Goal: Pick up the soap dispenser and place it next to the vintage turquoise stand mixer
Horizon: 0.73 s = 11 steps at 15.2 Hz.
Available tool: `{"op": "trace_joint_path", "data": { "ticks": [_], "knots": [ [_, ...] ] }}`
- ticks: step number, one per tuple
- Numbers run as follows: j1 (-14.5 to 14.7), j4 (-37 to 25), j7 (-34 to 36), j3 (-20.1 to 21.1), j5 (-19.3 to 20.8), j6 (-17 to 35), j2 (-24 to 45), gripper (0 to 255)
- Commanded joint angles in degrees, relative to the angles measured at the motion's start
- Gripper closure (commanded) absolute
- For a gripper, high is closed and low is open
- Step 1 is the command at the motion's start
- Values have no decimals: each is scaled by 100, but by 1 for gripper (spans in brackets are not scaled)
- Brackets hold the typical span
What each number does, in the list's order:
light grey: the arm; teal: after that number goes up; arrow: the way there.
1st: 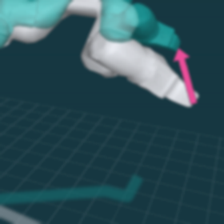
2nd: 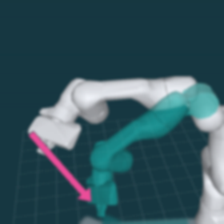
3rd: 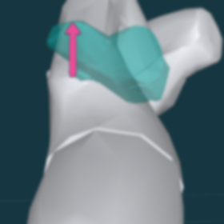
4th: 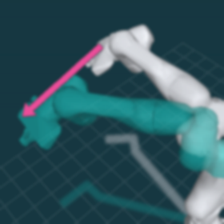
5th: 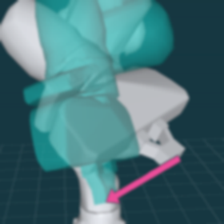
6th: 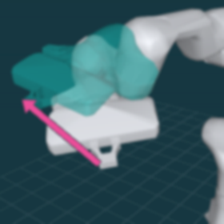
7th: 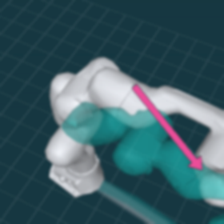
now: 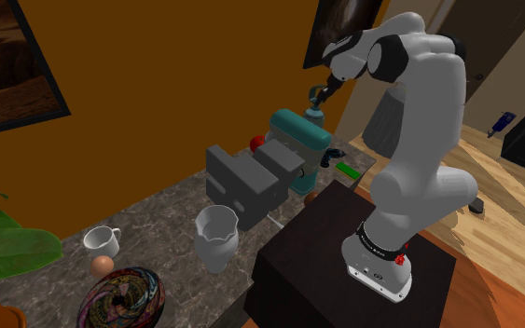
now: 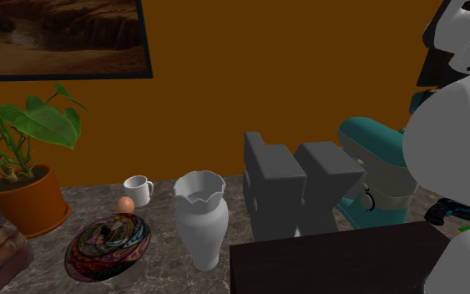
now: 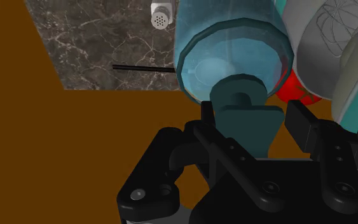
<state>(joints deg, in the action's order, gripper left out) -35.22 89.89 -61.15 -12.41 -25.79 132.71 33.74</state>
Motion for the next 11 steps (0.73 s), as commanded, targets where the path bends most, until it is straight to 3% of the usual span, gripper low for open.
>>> {"op": "trace_joint_path", "data": {
  "ticks": [1, 11],
  "knots": [
    [-12, 8, -41, 26, -41, 100, 86, 255],
    [-91, 90, -275, 171, -251, 594, 518, 255]
  ]
}}
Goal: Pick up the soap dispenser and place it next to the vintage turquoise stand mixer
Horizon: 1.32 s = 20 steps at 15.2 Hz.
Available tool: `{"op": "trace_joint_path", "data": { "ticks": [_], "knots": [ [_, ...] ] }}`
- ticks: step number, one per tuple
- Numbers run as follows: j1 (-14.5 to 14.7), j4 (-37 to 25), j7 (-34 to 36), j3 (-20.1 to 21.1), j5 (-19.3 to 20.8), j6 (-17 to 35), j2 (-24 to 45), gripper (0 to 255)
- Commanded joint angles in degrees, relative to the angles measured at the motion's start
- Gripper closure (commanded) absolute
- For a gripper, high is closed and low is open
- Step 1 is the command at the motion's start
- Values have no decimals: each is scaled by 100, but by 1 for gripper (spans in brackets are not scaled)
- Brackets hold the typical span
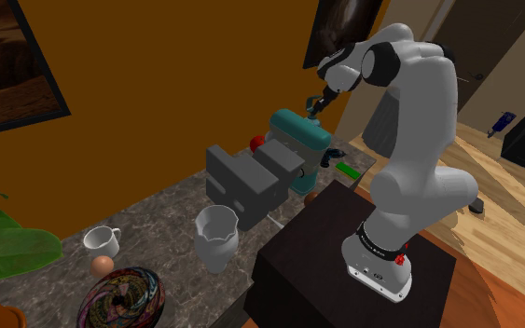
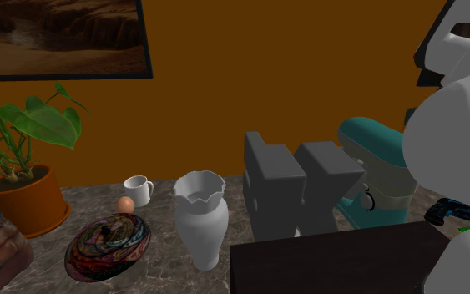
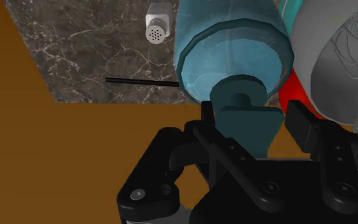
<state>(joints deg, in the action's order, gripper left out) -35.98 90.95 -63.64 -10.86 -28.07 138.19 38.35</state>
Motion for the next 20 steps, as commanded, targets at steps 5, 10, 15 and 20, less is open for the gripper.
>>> {"op": "trace_joint_path", "data": {
  "ticks": [5, 10, 15, 20],
  "knots": [
    [-62, -27, -141, 98, -125, 274, 301, 255],
    [-114, -73, -253, 183, -221, 489, 564, 255],
    [-169, -152, -358, 271, -310, 689, 845, 255],
    [-173, -158, -364, 276, -315, 701, 863, 255]
  ]
}}
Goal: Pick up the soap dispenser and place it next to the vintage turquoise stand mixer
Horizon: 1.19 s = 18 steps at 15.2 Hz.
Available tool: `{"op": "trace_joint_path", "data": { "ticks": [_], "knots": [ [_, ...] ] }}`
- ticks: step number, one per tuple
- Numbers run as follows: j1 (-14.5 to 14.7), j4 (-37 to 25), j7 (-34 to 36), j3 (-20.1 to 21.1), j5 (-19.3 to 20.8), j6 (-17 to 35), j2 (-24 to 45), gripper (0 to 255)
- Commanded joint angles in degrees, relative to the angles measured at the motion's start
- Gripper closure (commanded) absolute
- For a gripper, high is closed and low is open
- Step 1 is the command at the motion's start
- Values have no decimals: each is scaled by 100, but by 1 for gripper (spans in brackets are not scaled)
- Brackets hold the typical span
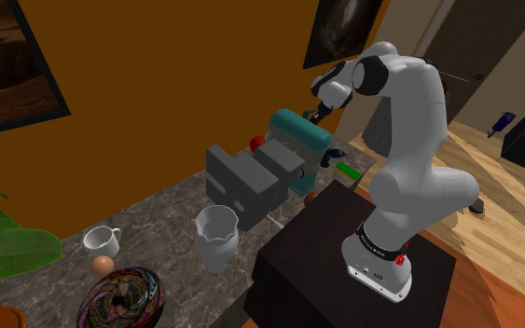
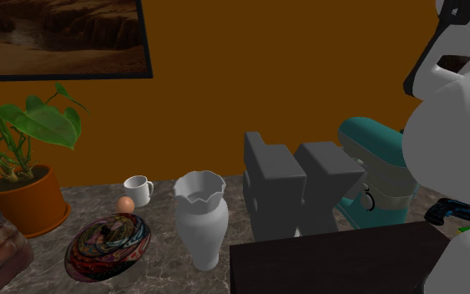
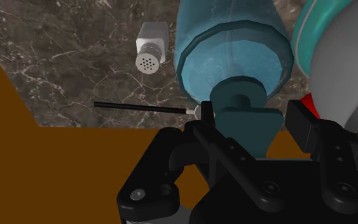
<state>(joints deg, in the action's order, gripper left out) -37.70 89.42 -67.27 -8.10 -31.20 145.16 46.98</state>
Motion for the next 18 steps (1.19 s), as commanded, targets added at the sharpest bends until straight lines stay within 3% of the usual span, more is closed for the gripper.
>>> {"op": "trace_joint_path", "data": {
  "ticks": [1, 3, 4, 9, 13, 18],
  "knots": [
    [0, -5, -1, 1, -1, 4, -1, 255],
    [0, -5, -1, 1, -1, 4, -1, 255],
    [-1, -5, -1, 1, -1, 4, 0, 0],
    [0, -5, -1, 1, -1, 4, -1, 0],
    [30, 413, 36, -144, 113, -269, -669, 0],
    [30, 413, 36, -144, 114, -269, -669, 0]
  ]
}}
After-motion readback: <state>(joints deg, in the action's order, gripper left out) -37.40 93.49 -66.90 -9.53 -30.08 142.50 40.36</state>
